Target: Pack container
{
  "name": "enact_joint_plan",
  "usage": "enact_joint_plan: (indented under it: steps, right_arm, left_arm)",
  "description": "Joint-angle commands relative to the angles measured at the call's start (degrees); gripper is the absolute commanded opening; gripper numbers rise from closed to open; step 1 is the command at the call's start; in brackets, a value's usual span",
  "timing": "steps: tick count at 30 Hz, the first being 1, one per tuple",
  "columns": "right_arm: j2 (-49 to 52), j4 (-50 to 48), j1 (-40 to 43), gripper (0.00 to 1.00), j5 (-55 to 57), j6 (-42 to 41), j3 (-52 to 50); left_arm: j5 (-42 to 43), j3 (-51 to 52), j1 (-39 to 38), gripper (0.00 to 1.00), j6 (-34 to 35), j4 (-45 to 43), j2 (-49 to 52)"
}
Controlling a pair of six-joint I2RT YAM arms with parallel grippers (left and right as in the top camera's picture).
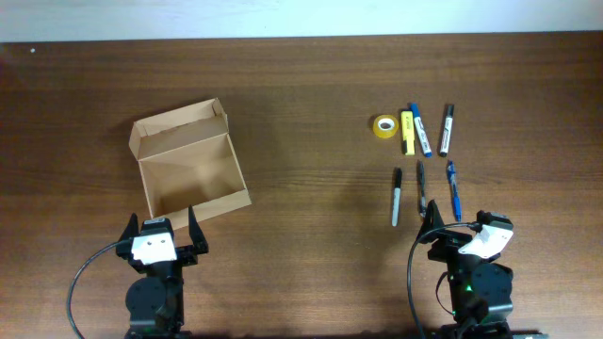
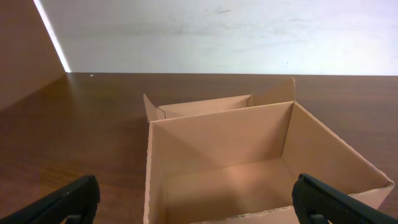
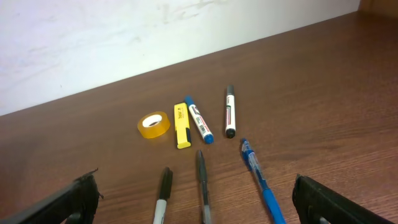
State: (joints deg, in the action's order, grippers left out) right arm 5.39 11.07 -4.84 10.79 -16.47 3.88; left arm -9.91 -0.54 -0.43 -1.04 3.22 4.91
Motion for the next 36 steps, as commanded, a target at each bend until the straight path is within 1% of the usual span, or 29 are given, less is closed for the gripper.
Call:
enact_joint_plan:
  steps: [1, 3, 4, 6, 8, 10, 12, 14, 16, 18, 20, 21, 23, 24, 26, 28, 30, 31, 32, 33, 36]
  right_arm:
    - [-0.4, 0.0, 0.4, 0.99, -0.3, -0.2, -0.5]
    - [-0.4, 0.0, 0.4, 0.99, -0.3, -0.2, -0.5]
    - [-0.4, 0.0, 0.4, 0.99, -0.3, -0.2, -0.5]
    - [-0.4, 0.0, 0.4, 0.99, -0.3, -0.2, -0.5]
    - [-0.4, 0.0, 0.4, 0.99, -0.3, -0.2, -0.5]
    - [-0.4, 0.0, 0.4, 0.99, -0.3, -0.2, -0.5]
    - [-0.4, 0.0, 0.4, 0.99, -0.3, -0.2, -0.5]
    - [-0.4, 0.0, 0.4, 1.00, -0.3, -0.2, -0.5]
    - [-0.4, 0.0, 0.4, 0.99, -0.3, -0.2, -0.5]
    - [-0.4, 0.0, 0.4, 0.99, -0.3, -0.2, -0.5]
    - [-0.4, 0.0, 0.4, 0.99, -0.3, -0.2, -0.5]
    - [-0.4, 0.0, 0.4, 0.99, -0.3, -0.2, -0.5]
    - [-0.4, 0.0, 0.4, 0.99, -0.3, -0.2, -0.5]
    - [-0.4, 0.0, 0.4, 0.99, -0.3, -0.2, -0.5]
    - [-0.4, 0.0, 0.4, 0.99, -0.3, -0.2, -0.5]
    - [-0.4, 0.0, 0.4, 0.99, -0.3, -0.2, -0.5]
    - [-0.4, 0.0, 0.4, 0.99, -0.3, -0.2, -0.5]
    - [-0.4, 0.0, 0.4, 0.99, -0.3, -0.2, -0.5]
    - [-0.4, 0.0, 0.4, 0.99, -0.3, -0.2, -0.5]
    - [-0.4, 0.0, 0.4, 0.99, -0.3, -0.2, -0.5]
    - [-0.4, 0.0, 0.4, 0.99, -0.3, -0.2, -0.5]
  left_arm:
    - [2.3, 0.0, -0.2, 1.00, 0.2, -0.2, -0.5]
    - [6.4, -0.5, -0.2, 0.99, 0.3, -1.0, -0.4]
    - [7.1, -1.2, -0.2, 1.00, 0.8, -1.0, -0.4]
    - [6.2, -3.9, -0.2, 1.00, 1.9, -1.0, 0.5]
    - [3.5, -9.0, -0.2, 1.00, 1.9, 0.3, 3.1]
    - [0.2, -16.7, -0.2, 1.00, 1.9, 4.5, 8.3]
    - [-0.9, -25.4, -0.2, 1.00, 1.9, 9.5, 15.7]
    - [0.3, -36.7, -0.2, 1.00, 2.0, 16.5, 25.8]
    - [2.9, -45.8, -0.2, 1.00, 2.0, 22.5, 34.1]
    - [6.2, -57.7, -0.2, 1.00, 1.9, 30.8, 44.7]
    - [10.0, -70.6, -0.3, 1.00, 1.9, 41.0, 56.0]
    - [14.1, -78.3, -0.3, 1.00, 1.9, 47.1, 62.4]
    - [20.5, -87.4, -0.3, 0.99, 1.9, 53.4, 70.5]
    - [23.8, -91.4, -0.3, 0.99, 1.9, 55.7, 74.4]
    - [31.8, -96.8, -0.3, 1.00, 1.9, 57.5, 80.7]
    - [39.3, -98.8, -0.3, 1.00, 1.9, 57.4, 85.3]
    - [43.1, -98.8, -0.3, 1.00, 2.0, 55.5, 89.4]
    - [42.8, -98.8, -0.5, 1.00, 3.2, 55.8, 91.3]
    - [39.2, -98.8, -1.0, 1.00, 8.7, 57.3, 94.2]
    - [36.2, -98.8, -1.6, 1.00, 11.7, 58.6, 95.8]
    - [23.1, -98.8, -5.6, 1.00, 18.9, 60.8, 100.8]
